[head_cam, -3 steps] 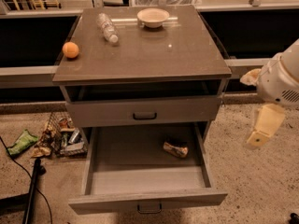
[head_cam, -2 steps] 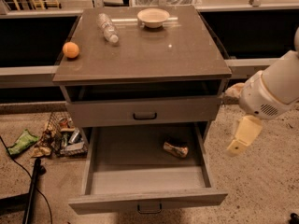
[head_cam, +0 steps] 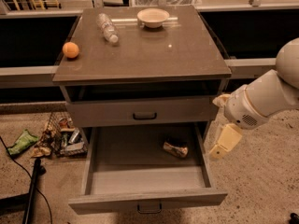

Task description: Pick orange can from middle drawer and place on counter

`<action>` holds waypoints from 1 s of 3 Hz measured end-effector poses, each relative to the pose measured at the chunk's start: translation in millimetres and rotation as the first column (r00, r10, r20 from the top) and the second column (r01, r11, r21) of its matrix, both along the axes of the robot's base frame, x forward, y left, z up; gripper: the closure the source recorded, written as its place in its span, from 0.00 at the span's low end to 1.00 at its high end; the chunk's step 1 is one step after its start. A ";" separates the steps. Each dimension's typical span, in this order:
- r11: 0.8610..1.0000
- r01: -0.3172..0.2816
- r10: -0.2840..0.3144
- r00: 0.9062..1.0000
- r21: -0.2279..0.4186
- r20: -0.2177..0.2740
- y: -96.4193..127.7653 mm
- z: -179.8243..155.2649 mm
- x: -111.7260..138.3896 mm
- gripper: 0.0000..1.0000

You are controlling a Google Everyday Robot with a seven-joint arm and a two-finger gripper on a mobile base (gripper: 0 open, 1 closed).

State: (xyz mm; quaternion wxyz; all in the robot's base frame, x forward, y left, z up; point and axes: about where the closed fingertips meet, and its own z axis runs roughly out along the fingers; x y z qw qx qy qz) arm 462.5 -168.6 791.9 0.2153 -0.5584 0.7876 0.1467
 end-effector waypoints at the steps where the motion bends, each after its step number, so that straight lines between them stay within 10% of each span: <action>1: 1.000 0.030 -0.030 1.000 -0.008 -0.009 -2.6 -31.3 11.8 0.00; 3: 0.997 0.072 -0.072 0.995 0.004 0.067 0.6 -131.8 44.1 0.00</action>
Offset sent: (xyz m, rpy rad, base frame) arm 0.0621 -0.0102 -0.1544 0.0306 -0.0882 -0.1215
